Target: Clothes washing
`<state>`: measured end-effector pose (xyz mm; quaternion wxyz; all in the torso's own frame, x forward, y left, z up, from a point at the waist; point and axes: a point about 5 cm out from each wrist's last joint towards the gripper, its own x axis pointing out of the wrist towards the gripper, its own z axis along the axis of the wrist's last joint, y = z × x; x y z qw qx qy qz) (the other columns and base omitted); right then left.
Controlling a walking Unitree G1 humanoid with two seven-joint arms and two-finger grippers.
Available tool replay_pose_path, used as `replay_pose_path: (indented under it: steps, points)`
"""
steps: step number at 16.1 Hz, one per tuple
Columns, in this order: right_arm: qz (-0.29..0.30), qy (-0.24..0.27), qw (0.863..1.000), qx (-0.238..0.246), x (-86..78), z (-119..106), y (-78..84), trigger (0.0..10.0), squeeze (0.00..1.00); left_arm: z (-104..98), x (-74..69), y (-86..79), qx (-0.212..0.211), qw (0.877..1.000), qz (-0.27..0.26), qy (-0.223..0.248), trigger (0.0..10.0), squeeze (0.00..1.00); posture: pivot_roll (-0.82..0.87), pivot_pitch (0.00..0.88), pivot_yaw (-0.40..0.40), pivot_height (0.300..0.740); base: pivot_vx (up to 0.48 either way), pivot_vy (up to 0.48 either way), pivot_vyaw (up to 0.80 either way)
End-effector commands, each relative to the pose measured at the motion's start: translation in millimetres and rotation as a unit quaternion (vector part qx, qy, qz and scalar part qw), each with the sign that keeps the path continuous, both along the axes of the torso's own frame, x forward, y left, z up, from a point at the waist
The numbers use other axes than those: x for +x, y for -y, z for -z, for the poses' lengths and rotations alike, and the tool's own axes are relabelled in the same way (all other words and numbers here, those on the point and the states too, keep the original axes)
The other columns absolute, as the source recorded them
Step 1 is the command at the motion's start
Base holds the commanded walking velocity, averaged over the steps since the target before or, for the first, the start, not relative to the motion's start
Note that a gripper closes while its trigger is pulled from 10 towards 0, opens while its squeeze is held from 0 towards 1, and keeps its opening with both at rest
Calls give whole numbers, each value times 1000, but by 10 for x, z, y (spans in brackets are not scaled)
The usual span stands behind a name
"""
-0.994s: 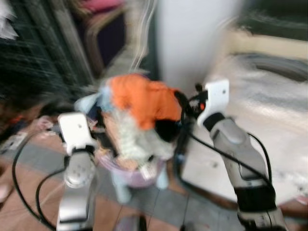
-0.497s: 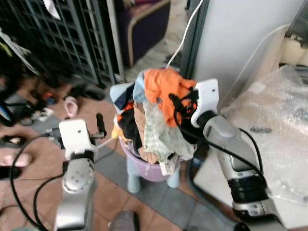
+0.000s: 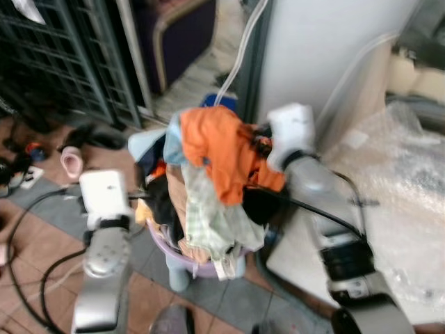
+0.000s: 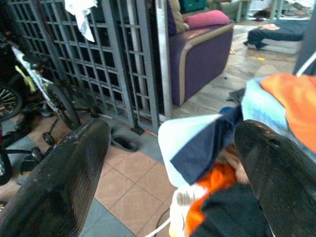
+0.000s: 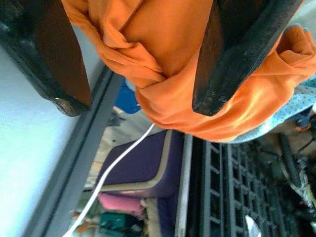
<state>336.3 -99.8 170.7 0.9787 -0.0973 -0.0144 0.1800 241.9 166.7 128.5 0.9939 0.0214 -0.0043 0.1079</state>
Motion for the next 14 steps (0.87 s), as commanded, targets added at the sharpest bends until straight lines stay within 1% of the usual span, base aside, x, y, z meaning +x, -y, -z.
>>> replay_pose_path:
  steps: [1,3,6,7,9,10,11,12,14]
  points:
    - [3,-31,999,-16,34,106,84,10000,0,10,-4,38,1,1000,3,-5,10000,0,24,84,14,740,0,0,0]
    - [-6,-79,997,-21,81,243,52,10000,0,-1,14,42,3,1000,4,-4,10000,0,30,89,15,740,0,0,0]
    - [-2,-126,991,-37,164,401,-15,10000,0,-26,28,21,8,1000,4,-4,10000,0,31,101,20,740,0,0,0]
    - [6,-153,988,-34,226,512,-106,10000,0,-11,20,35,10,1000,7,-9,10000,0,41,113,23,740,0,0,0]
    - [10,-176,984,-28,261,602,-218,10000,0,-20,15,66,9,1000,10,-8,10000,0,44,111,22,740,0,0,0]
    - [8,-182,983,-28,268,622,-272,235,0,-22,12,63,9,1000,8,-9,10000,0,54,111,13,740,0,0,0]
    - [6,-189,982,-29,265,646,-315,0,0,-20,4,57,9,1000,6,-10,10000,0,57,112,11,740,0,0,0]
    - [-1,-198,980,-27,257,679,-384,0,0,-14,-15,46,9,1000,4,-12,10000,0,62,115,3,740,0,0,0]
    - [-13,-210,977,-38,216,769,-431,0,0,7,-41,30,8,1000,-4,-19,10000,0,61,119,-6,740,0,0,0]
